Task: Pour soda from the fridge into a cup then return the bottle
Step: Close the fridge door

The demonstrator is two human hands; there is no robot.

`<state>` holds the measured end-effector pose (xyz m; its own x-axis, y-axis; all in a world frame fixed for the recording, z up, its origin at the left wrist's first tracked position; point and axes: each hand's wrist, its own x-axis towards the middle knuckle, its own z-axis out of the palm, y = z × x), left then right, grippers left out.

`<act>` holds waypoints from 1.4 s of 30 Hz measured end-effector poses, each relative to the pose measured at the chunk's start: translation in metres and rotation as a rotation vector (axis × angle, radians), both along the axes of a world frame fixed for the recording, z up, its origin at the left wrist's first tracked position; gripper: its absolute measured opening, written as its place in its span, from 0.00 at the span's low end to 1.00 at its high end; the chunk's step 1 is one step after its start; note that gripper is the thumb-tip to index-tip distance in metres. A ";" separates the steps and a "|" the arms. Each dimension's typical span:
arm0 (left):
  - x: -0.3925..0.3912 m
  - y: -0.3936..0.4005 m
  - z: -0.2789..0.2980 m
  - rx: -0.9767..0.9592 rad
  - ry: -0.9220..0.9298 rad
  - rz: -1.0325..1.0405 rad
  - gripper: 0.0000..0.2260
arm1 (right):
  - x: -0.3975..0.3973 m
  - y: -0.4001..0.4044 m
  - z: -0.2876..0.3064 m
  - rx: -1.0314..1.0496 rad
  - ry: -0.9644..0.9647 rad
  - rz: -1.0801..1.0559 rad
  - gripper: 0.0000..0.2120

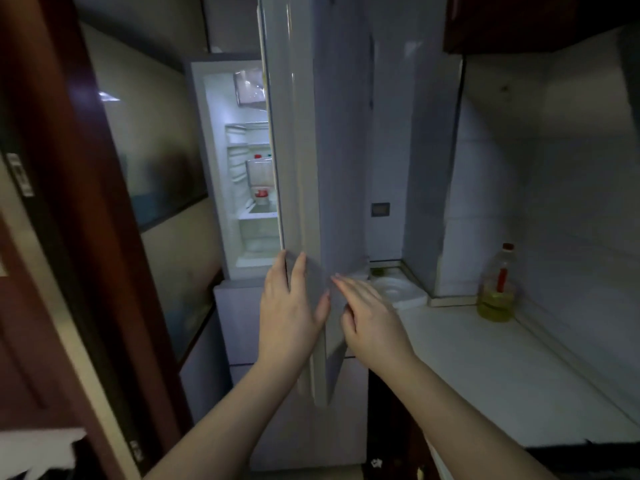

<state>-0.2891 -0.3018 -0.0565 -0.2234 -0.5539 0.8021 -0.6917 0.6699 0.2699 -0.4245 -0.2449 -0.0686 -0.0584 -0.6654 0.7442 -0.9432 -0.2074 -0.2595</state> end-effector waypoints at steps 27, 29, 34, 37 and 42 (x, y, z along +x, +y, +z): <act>0.118 -0.201 -0.014 0.135 0.057 -0.005 0.35 | 0.039 -0.204 -0.010 0.316 0.179 -0.192 0.31; 0.123 -0.215 -0.012 0.143 0.073 -0.017 0.35 | 0.040 -0.221 -0.012 0.316 0.177 -0.210 0.31; 0.128 -0.240 -0.020 0.194 0.088 -0.047 0.36 | 0.037 -0.256 -0.013 0.356 0.170 -0.251 0.33; 0.122 -0.250 -0.034 -0.008 -0.108 0.005 0.35 | 0.030 -0.273 -0.013 0.361 0.171 -0.268 0.34; 0.100 -0.281 -0.050 -0.009 -0.330 0.128 0.37 | 0.017 -0.302 -0.014 0.344 0.199 -0.263 0.33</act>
<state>-0.1894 -0.5824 -0.1067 -0.4003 -0.5878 0.7031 -0.8193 0.5733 0.0128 -0.4071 -0.5466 -0.0826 -0.1372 -0.8567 0.4972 -0.9905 0.1119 -0.0805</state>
